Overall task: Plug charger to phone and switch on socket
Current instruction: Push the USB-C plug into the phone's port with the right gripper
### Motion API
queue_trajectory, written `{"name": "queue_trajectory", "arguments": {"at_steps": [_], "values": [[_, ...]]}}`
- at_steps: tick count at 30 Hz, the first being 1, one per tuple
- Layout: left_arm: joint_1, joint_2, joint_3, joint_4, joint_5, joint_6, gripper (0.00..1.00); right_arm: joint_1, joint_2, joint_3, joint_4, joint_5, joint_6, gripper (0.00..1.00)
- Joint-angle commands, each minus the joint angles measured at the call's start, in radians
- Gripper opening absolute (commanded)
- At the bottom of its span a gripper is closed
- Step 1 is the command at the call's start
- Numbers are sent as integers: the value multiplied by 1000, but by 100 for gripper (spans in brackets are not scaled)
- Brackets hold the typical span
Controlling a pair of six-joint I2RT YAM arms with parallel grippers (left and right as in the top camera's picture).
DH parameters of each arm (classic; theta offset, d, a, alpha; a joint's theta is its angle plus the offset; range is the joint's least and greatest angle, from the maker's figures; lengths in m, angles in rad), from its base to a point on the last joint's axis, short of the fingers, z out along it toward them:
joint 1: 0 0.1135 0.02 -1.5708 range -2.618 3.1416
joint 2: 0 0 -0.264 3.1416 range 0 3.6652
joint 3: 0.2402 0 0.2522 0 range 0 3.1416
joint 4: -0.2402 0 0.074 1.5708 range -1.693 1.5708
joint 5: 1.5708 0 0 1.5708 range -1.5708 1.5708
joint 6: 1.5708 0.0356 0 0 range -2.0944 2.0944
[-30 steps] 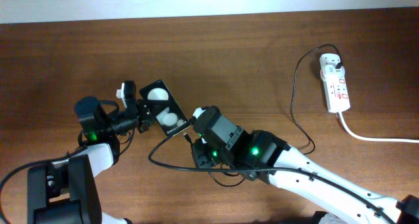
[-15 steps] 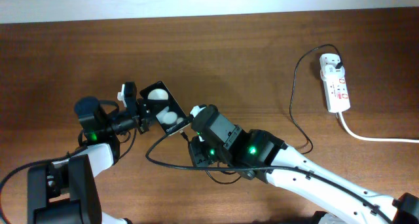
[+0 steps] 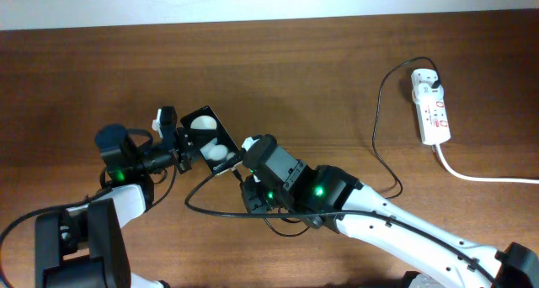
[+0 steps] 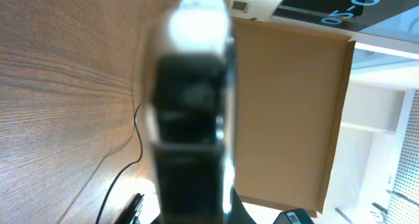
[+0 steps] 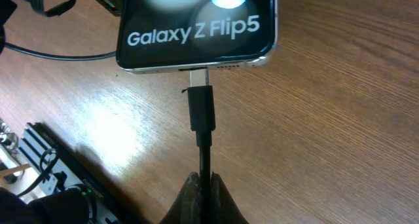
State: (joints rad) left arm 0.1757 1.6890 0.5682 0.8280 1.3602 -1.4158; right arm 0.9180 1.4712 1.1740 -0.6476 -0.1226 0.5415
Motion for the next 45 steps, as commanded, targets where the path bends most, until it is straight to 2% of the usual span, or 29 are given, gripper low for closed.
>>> {"name": "queue_trajectory", "arguments": {"at_steps": [1,26,32,36,40,45], "values": [[-3,1,13,10,31,-8,0,5,4,-5,17,-9,-10,4],[-3,1,13,10,35,-48,0,5,6,-5,16,-19,-10,4],[-3,1,13,166,66,-23,0,5,6,-5,52,-16,-10,4],[-3,1,13,181,85,-23,0,5,6,-5,97,-15,-10,4],[-3,1,13,283,136,-23,0,5,6,-5,137,7,-13,4],[-3,1,13,283,200,-23,0,5,6,-5,177,43,-13,4]]}}
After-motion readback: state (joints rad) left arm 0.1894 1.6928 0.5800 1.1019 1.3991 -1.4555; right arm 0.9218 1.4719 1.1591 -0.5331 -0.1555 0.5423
